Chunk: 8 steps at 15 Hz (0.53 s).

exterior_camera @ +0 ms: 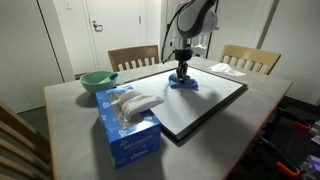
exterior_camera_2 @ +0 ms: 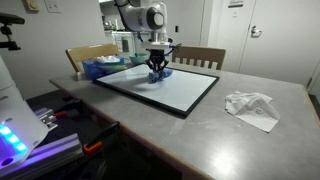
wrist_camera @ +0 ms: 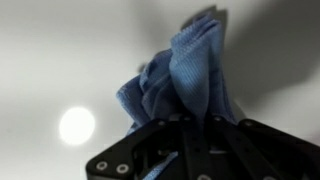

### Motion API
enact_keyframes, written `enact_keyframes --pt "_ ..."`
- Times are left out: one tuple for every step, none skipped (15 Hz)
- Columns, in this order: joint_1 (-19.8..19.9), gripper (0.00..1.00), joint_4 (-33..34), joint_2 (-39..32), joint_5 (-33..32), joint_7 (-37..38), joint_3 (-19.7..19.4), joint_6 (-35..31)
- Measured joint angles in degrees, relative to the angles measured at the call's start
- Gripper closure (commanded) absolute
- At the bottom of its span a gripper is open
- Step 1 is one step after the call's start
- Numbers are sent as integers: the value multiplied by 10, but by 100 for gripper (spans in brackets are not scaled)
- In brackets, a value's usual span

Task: Use the blue towel to wipe the whiteboard on the table

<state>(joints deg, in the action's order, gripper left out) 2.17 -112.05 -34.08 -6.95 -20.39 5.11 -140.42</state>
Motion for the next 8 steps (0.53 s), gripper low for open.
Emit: enact_keyframes --pt "-8 98 10 -5 0 1 3 12" --pt "-17 98 20 -10 0 2 4 23" --pt "-26 98 29 -14 0 2 5 35" --pt "-34 98 39 -19 0 2 6 45" --pt "-42 98 49 -24 -1 2 7 56" --pt "-49 98 57 -28 -1 2 10 65" --pt "-56 98 65 -32 -1 2 13 74" --pt "-62 98 74 -37 -1 2 17 84"
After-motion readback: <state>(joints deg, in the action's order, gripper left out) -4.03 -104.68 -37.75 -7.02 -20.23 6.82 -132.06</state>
